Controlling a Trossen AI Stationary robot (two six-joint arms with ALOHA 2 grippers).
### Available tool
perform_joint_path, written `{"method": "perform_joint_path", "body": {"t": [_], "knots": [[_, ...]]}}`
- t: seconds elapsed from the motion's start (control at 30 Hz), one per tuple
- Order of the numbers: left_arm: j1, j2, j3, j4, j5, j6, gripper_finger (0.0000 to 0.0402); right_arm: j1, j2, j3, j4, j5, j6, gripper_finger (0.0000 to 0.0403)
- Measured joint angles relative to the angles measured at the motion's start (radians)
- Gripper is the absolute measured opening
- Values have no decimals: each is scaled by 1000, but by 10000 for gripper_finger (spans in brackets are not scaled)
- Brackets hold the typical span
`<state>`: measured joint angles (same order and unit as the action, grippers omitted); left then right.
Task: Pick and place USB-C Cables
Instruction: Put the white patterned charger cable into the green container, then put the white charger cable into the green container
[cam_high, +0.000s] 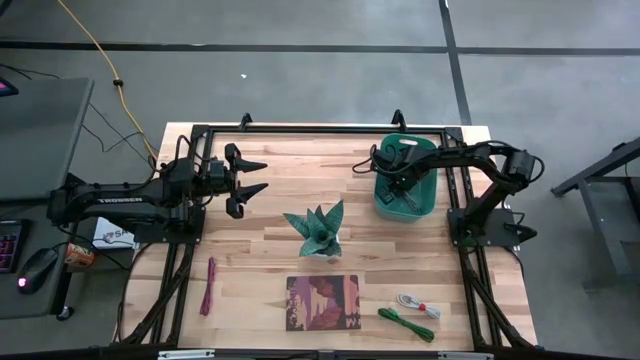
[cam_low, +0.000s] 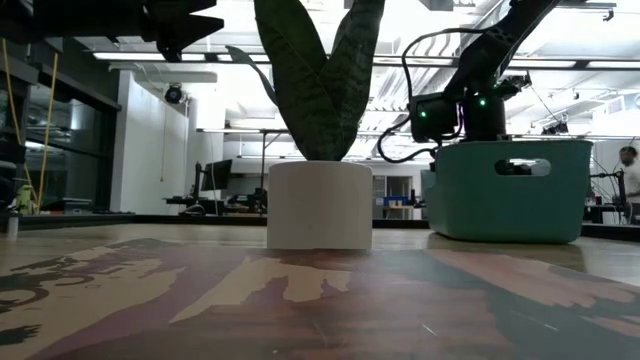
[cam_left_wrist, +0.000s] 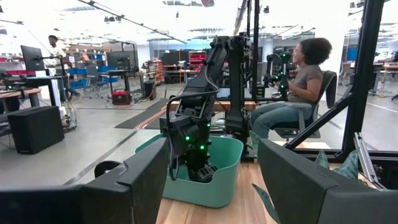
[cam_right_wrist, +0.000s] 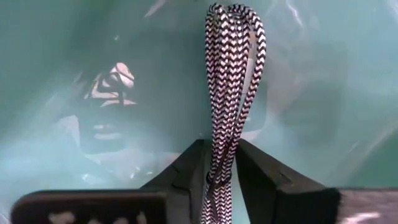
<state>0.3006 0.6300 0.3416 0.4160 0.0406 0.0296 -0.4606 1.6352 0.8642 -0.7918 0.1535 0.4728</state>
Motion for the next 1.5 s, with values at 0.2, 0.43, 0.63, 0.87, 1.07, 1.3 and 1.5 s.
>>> {"method": "perform_joint_path", "body": {"t": [0.2, 0.43, 0.63, 0.87, 1.07, 1.3, 1.5], "knots": [[0, 0, 0, 0, 0, 0, 230, 2, 0, 5, -37, 24, -13, 158], [0, 0, 0, 1, 0, 0, 229, 0, -36, 88, -150, 76, -70, 209], [0, 0, 0, -1, 0, 0, 229, 7, -190, 115, -162, 78, -108, 213], [0, 0, 0, -8, 0, -1, 230, 121, -520, -7, 13, 41, -140, 213], [0, 0, 0, -17, 0, -118, 230, 285, -798, -185, 518, -40, -178, 213], [0, 0, 0, -76, 3, -273, 230, 411, -890, -346, 1008, -59, -366, 213], [0, 0, 0, -83, 9, -243, 230, 431, -883, -370, 1104, -54, -447, 213]]}}
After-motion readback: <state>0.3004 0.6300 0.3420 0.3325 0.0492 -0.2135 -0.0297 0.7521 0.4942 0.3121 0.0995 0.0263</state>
